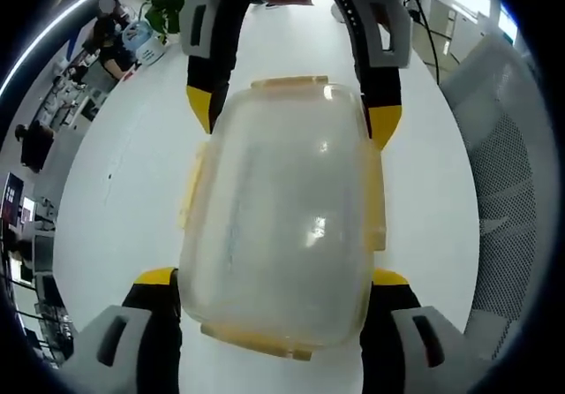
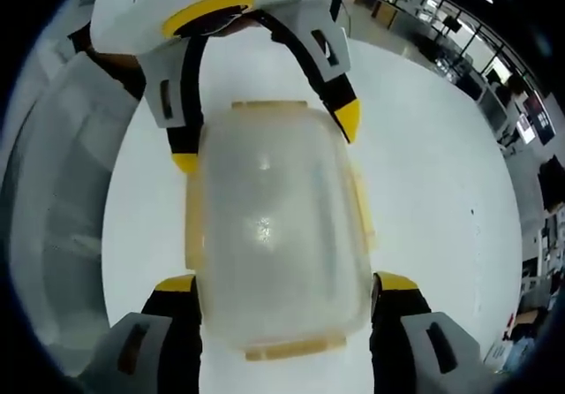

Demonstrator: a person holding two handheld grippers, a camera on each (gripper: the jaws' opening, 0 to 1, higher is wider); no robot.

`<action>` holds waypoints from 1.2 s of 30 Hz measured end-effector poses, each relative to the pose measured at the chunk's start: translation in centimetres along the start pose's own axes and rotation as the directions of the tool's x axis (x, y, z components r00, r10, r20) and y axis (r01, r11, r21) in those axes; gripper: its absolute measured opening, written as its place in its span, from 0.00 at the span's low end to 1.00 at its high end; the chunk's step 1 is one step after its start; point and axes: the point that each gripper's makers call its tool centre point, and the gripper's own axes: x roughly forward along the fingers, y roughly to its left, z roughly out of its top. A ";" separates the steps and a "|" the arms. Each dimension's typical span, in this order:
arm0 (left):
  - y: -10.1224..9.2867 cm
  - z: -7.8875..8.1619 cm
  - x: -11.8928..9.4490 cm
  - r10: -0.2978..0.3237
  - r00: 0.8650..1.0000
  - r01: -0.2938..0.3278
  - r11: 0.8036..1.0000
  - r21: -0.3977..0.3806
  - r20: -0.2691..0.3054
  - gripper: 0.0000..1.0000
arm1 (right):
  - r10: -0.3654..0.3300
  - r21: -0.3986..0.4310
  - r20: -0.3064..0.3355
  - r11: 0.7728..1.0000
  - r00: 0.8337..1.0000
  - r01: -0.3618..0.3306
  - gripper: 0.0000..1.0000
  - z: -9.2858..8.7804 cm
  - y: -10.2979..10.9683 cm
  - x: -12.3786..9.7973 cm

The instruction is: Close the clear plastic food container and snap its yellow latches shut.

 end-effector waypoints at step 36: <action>2.1 -0.4 0.6 0.007 1.000 -0.007 1.000 0.030 -0.007 0.87 | 0.017 0.018 0.020 1.000 1.000 -0.017 0.82 0.8 -1.8 0.8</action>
